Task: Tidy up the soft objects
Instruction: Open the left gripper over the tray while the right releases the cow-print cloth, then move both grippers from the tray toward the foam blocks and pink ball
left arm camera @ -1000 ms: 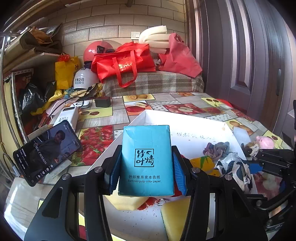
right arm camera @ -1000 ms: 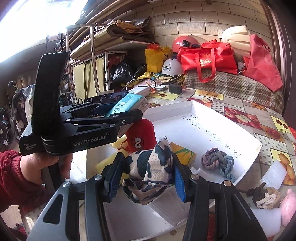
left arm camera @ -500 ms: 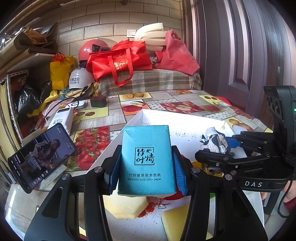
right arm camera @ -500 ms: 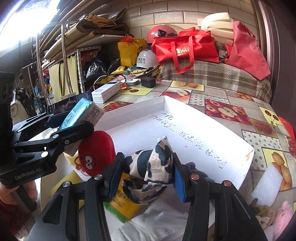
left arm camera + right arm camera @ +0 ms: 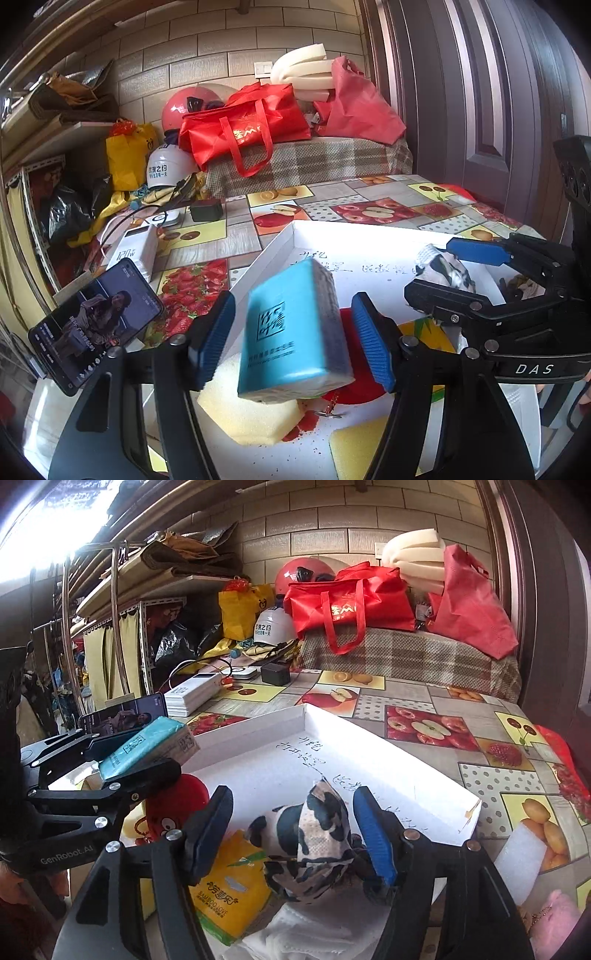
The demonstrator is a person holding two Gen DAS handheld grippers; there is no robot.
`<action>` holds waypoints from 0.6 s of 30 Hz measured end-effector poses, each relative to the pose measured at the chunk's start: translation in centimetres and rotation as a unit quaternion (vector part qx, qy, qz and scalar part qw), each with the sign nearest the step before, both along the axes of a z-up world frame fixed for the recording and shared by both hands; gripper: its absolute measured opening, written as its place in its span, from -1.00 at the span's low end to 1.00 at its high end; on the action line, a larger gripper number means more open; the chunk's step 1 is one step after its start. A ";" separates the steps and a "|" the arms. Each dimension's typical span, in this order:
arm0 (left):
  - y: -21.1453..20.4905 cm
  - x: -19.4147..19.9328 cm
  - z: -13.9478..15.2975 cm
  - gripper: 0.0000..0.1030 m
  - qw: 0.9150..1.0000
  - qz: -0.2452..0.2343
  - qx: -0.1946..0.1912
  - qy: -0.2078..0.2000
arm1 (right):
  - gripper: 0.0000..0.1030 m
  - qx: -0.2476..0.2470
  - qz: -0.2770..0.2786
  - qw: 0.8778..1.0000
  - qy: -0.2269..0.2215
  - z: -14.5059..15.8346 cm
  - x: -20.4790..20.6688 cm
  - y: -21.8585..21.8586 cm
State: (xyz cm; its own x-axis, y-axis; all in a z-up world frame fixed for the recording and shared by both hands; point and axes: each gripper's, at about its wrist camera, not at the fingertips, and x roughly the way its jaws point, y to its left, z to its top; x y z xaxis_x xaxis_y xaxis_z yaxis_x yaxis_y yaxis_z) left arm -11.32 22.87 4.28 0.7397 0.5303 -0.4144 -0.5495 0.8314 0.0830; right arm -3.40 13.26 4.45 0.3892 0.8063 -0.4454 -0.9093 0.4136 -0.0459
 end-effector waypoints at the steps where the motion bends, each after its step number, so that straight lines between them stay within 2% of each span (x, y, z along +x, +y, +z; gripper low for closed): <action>1: 0.0 -0.2 0.0 0.38 1.000 0.002 0.002 -0.003 | 0.50 0.006 -0.004 1.000 -0.002 0.1 0.0 -0.2; 3: 0.6 -0.6 0.1 0.69 1.000 0.008 -0.007 -0.012 | 0.68 0.020 -0.012 1.000 0.002 0.2 0.4 -0.7; 4: 0.9 -0.9 0.1 0.77 1.000 0.011 -0.014 -0.018 | 0.74 0.027 -0.019 0.999 0.004 0.3 0.6 -1.0; 5: 1.2 -1.2 0.2 0.97 0.999 0.016 -0.020 -0.026 | 0.92 0.035 -0.028 0.999 0.006 0.4 0.7 -1.3; 6: 1.4 -1.6 0.2 1.00 0.999 0.021 -0.024 -0.035 | 1.00 0.044 -0.038 0.998 0.010 0.5 0.8 -1.7; 14: 0.7 -3.7 0.9 1.00 0.995 0.044 0.005 -0.090 | 1.00 0.076 -0.101 0.985 0.115 -0.5 0.5 -2.5; 18: 1.2 -4.2 1.0 1.00 0.993 0.055 0.000 -0.103 | 1.00 0.077 -0.116 0.978 0.154 -1.2 0.8 -1.8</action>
